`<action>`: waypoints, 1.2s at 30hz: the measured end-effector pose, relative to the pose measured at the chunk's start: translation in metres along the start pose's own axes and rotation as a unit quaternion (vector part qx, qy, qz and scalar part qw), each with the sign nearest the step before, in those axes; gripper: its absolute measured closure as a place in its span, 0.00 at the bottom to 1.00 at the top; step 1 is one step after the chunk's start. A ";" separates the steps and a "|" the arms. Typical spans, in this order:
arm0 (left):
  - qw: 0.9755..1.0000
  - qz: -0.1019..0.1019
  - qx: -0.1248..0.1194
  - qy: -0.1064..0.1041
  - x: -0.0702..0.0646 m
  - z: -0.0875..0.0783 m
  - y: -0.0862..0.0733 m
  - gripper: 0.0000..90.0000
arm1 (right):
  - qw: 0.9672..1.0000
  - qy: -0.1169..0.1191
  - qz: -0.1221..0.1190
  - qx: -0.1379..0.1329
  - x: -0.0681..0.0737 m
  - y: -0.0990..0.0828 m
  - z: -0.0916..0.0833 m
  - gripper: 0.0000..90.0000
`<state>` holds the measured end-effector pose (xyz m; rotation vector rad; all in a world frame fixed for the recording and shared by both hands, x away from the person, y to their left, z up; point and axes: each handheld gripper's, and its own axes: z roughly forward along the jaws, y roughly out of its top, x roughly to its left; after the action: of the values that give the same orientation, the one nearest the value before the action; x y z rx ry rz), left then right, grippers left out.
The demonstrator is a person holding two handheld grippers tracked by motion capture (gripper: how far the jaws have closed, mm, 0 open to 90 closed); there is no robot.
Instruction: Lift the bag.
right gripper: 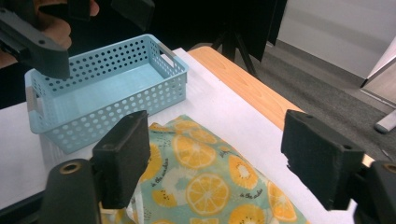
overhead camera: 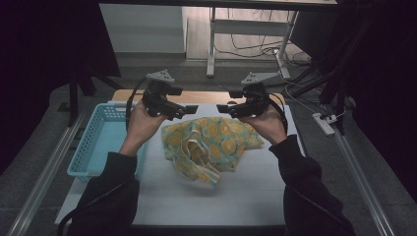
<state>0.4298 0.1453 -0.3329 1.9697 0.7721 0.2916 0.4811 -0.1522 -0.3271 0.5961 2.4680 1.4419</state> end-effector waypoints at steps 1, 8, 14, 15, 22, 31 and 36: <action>1.000 -0.001 0.001 -0.002 0.000 -0.001 -0.003 0.04 | 1.000 0.002 0.001 -0.002 0.001 -0.002 0.000 0.23; 1.000 -0.005 -0.007 -0.003 -0.002 -0.009 -0.024 0.00 | 1.000 -0.004 0.003 0.003 0.007 -0.016 0.000 0.15; 1.000 -0.010 -0.005 -0.008 -0.003 -0.013 -0.046 0.00 | 1.000 -0.009 0.004 0.010 0.013 -0.029 0.002 0.09; 1.000 -0.011 -0.004 -0.008 -0.004 -0.014 -0.049 0.00 | 1.000 -0.008 0.005 0.010 0.013 -0.031 0.002 0.08; 1.000 -0.021 -0.013 -0.015 -0.007 -0.020 -0.070 0.00 | 1.000 -0.011 0.006 0.010 0.018 -0.045 0.001 0.05; 1.000 -0.029 -0.005 -0.010 -0.013 -0.026 -0.097 0.00 | 1.000 -0.009 0.016 0.006 0.026 -0.063 -0.003 0.02; 0.999 -0.034 0.002 -0.006 -0.019 -0.029 -0.112 0.00 | 1.000 -0.011 0.022 0.009 0.030 -0.075 -0.007 0.01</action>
<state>0.3562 0.1913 -0.4117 1.9434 0.8316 0.2373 0.4340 -0.1764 -0.3886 0.6708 2.4670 1.4229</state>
